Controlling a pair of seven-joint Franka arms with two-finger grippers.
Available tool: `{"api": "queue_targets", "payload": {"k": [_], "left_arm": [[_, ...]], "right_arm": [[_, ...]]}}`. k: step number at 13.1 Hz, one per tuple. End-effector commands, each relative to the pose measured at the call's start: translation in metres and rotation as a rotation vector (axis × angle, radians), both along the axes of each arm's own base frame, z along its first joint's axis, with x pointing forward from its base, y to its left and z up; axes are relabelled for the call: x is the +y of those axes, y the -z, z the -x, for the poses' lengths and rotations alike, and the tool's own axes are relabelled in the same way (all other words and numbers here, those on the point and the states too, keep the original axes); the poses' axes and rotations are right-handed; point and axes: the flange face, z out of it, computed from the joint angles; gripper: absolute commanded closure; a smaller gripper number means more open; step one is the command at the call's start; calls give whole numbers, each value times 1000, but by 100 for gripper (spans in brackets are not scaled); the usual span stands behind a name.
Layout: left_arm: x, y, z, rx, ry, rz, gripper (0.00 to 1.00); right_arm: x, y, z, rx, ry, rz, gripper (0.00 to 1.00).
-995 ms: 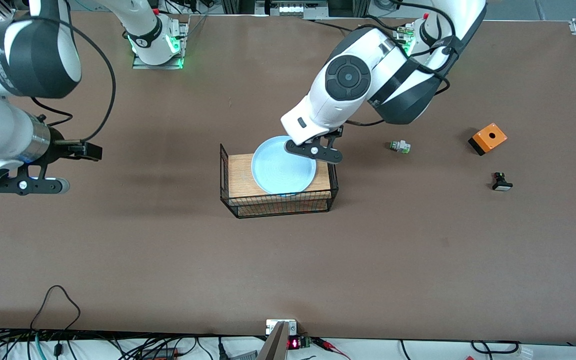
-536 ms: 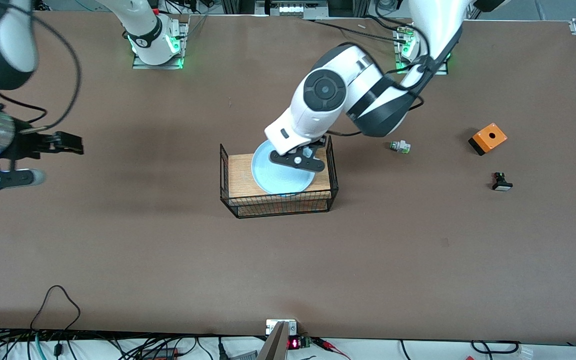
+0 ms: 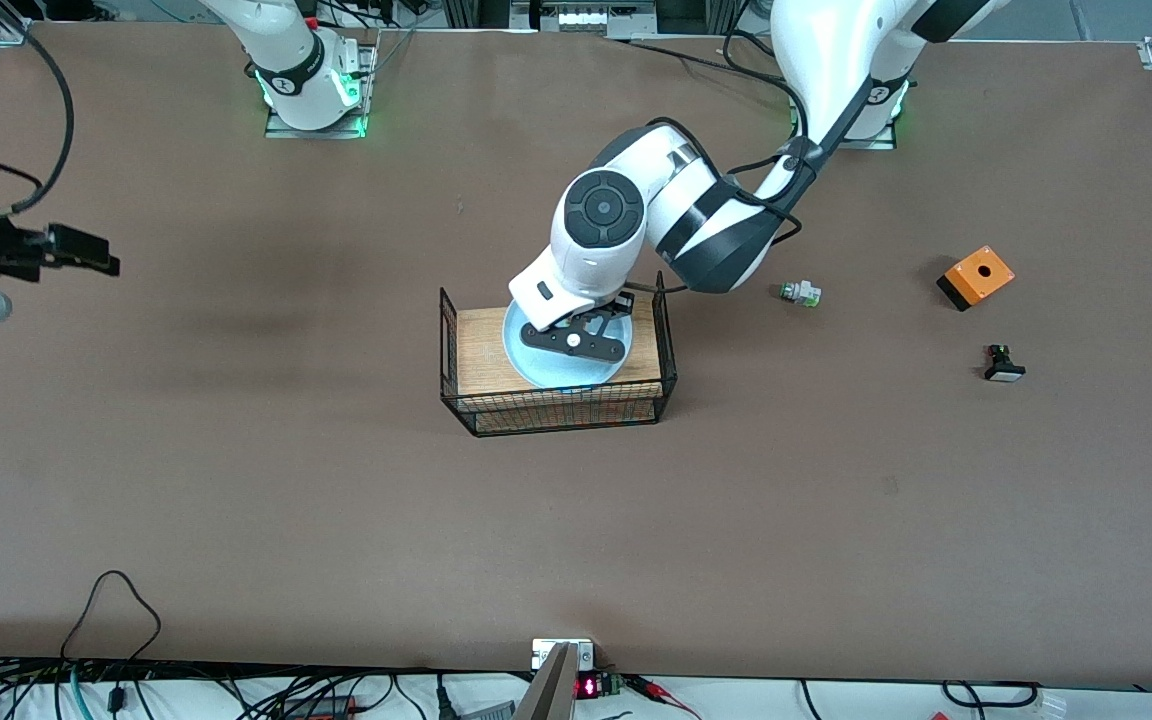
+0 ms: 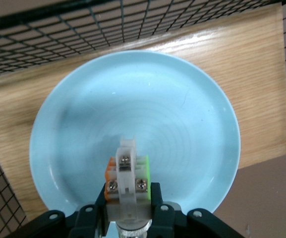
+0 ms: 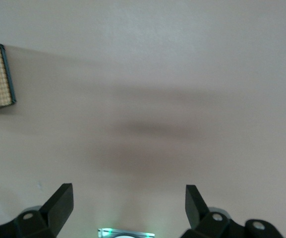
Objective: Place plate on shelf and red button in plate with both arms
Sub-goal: 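Carry the red button with the left gripper and lower it onto the plate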
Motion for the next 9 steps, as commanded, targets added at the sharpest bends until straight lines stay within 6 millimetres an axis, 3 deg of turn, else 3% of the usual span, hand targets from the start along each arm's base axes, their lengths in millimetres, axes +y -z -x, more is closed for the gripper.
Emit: {"api": "queue_targets", "payload": {"k": [1, 3, 5, 7, 9], "left_arm": [[-6, 15, -6, -18, 1, -5, 99], [-7, 20, -8, -22, -3, 1, 87], [-6, 16, -10, -28, -6, 4, 0], [-3, -3, -13, -53, -12, 14, 0], [9, -42, -16, -78, -24, 18, 0]], "right_arm": [[27, -10, 19, -33, -30, 46, 0], [31, -20, 25, -41, 12, 55, 0], [31, -21, 24, -22, 14, 55, 0], [28, -24, 10, 7, 20, 53, 0], [30, -23, 11, 26, 18, 56, 0]]}}
